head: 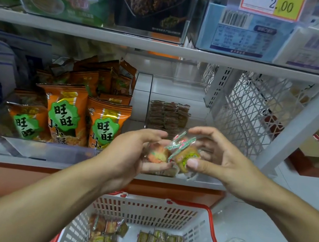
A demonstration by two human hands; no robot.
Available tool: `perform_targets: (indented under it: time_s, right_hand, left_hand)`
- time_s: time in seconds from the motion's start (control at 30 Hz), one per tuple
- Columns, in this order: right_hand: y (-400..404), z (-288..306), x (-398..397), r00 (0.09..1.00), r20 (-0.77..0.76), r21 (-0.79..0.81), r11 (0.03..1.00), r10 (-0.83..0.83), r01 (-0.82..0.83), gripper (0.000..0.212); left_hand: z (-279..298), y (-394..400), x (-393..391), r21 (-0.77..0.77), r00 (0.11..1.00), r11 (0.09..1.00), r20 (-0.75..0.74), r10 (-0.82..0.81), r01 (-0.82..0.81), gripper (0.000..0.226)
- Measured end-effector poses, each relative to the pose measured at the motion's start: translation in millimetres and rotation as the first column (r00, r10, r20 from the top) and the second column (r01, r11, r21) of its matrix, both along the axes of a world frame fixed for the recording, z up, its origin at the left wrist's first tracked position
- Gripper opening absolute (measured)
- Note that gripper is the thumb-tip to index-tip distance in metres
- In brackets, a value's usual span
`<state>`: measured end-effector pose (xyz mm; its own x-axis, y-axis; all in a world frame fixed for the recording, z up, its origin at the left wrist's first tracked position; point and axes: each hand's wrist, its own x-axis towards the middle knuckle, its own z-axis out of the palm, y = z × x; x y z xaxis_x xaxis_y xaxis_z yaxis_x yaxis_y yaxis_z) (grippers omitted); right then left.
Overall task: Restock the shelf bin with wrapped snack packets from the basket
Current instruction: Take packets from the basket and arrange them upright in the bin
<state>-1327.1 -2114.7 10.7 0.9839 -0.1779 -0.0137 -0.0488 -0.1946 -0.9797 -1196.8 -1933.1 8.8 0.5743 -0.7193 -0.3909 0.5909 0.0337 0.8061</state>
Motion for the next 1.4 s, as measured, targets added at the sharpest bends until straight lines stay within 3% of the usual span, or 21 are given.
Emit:
perform_targets:
  time_s: [0.13, 0.23, 0.3, 0.43, 0.6, 0.73, 0.9, 1.0, 1.1, 1.4]
  right_hand:
    - [1.6, 13.2, 3.4, 0.996, -0.089, 0.443, 0.894, -0.033, 0.069, 0.042]
    - [2.8, 16.3, 5.1, 0.989, -0.150, 0.709, 0.696, -0.005, 0.111, 0.034]
    - [4.2, 15.6, 5.3, 0.991, -0.128, 0.766, 0.639, 0.043, 0.071, 0.035]
    - [-0.5, 17.1, 6.7, 0.997, -0.076, 0.703, 0.709, 0.001, 0.053, 0.046]
    - [-3.3, 14.2, 6.9, 0.992, -0.109, 0.711, 0.703, 0.069, 0.029, 0.048]
    - [-1.4, 10.3, 7.2, 0.988, -0.119, 0.714, 0.700, 0.104, 0.012, 0.051]
    - [-2.4, 12.0, 6.3, 0.997, -0.045, 0.719, 0.694, 0.066, -0.014, 0.054]
    - [-0.5, 9.3, 5.7, 0.992, -0.056, 0.685, 0.727, 0.114, -0.045, 0.052]
    - [6.7, 3.6, 5.9, 0.984, -0.091, 0.596, 0.800, 0.153, -0.069, 0.054]
    - [15.8, -0.3, 7.2, 0.989, -0.094, 0.526, 0.849, 0.115, -0.049, 0.046]
  left_hand:
    - [1.9, -1.2, 3.1, -0.085, 0.991, 0.990, -0.081, 0.109, -0.116, 0.035]
    - [1.0, 0.7, 3.9, -0.066, 0.994, 0.994, 0.046, 0.095, -0.092, 0.028]
    - [-0.8, 1.3, 2.6, -0.039, 0.983, 0.995, 0.161, 0.092, -0.086, 0.032]
    - [-4.0, 3.6, -2.6, -0.046, 0.972, 0.994, 0.209, 0.106, -0.099, 0.048]
    - [-9.9, 6.4, -0.4, -0.019, 0.961, 0.997, 0.267, 0.071, -0.069, 0.038]
    - [-11.9, 7.2, 1.6, -0.006, 0.922, 1.000, 0.388, 0.004, -0.002, 0.058]
    - [-14.6, 7.4, 2.0, 0.016, 0.869, 0.997, 0.491, 0.057, -0.075, 0.044]
    - [-13.4, 7.5, 1.2, -0.013, 0.873, 0.995, 0.478, 0.095, -0.100, 0.045]
    - [-15.7, 6.3, 0.7, -0.060, 0.905, 0.992, 0.408, 0.122, -0.107, 0.065]
    - [-13.5, 0.8, 3.0, -0.139, 0.975, 0.987, 0.197, 0.106, -0.080, 0.064]
